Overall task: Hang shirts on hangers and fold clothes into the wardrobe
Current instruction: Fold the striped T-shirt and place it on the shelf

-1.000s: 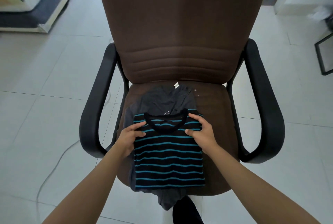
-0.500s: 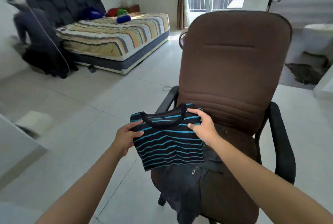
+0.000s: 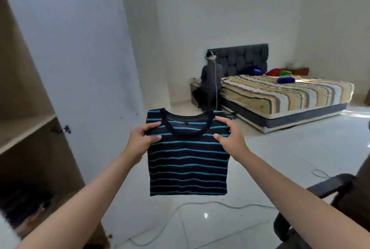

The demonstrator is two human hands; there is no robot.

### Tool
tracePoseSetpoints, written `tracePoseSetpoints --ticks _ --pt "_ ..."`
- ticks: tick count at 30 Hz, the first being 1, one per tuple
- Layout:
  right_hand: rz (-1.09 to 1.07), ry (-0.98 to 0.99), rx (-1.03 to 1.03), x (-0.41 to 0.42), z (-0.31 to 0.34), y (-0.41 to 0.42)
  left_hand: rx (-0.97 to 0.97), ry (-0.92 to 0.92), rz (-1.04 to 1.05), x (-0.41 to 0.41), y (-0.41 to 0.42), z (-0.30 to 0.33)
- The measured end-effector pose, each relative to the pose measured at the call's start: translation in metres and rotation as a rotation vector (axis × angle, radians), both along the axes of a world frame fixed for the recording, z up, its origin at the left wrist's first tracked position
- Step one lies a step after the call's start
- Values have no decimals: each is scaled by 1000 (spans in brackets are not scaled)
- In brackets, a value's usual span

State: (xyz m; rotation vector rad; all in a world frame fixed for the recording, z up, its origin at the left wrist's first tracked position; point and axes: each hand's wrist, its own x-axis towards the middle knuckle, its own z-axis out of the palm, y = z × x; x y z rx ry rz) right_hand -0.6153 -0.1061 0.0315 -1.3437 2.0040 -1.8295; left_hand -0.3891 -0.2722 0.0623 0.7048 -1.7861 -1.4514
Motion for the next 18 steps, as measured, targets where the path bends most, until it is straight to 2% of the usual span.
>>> tracePoseSetpoints --ticks 8,18 --pt "448 5 -66 91 34 -152 -61 77 444 140 -35 38" --pt "825 80 -123 141 67 -277 -124 112 897 191 -52 50"
